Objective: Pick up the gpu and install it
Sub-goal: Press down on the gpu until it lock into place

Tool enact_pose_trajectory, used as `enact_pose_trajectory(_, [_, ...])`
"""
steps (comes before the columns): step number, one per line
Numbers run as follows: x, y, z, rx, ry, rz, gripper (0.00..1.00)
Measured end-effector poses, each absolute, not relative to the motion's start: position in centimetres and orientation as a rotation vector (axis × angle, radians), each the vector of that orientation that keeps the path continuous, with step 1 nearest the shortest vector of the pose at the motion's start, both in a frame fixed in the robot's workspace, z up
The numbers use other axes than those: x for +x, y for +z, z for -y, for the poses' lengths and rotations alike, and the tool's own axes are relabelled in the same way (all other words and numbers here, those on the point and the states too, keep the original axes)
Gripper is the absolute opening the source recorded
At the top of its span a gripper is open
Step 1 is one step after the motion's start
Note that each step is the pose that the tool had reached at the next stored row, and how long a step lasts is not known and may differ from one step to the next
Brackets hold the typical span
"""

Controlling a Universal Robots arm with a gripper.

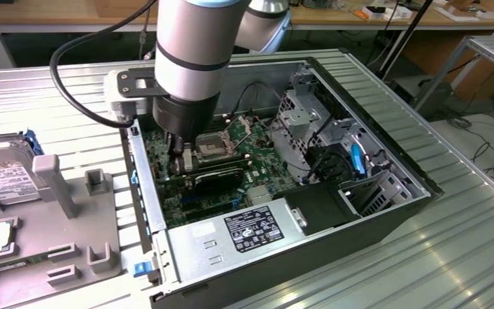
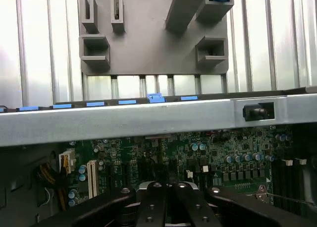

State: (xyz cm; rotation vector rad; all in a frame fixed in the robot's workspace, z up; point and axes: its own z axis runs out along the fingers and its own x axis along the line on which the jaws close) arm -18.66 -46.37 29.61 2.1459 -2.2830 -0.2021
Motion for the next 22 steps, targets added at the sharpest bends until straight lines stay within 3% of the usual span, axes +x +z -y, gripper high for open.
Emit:
enact_pose_trajectory(8, [-19.4, 30.8, 46.4, 2.121, -0.241, 2.261, 0.11])
enact_pose_trajectory(22, [-20.4, 30.6, 46.4, 2.122, -0.242, 2.261, 0.11])
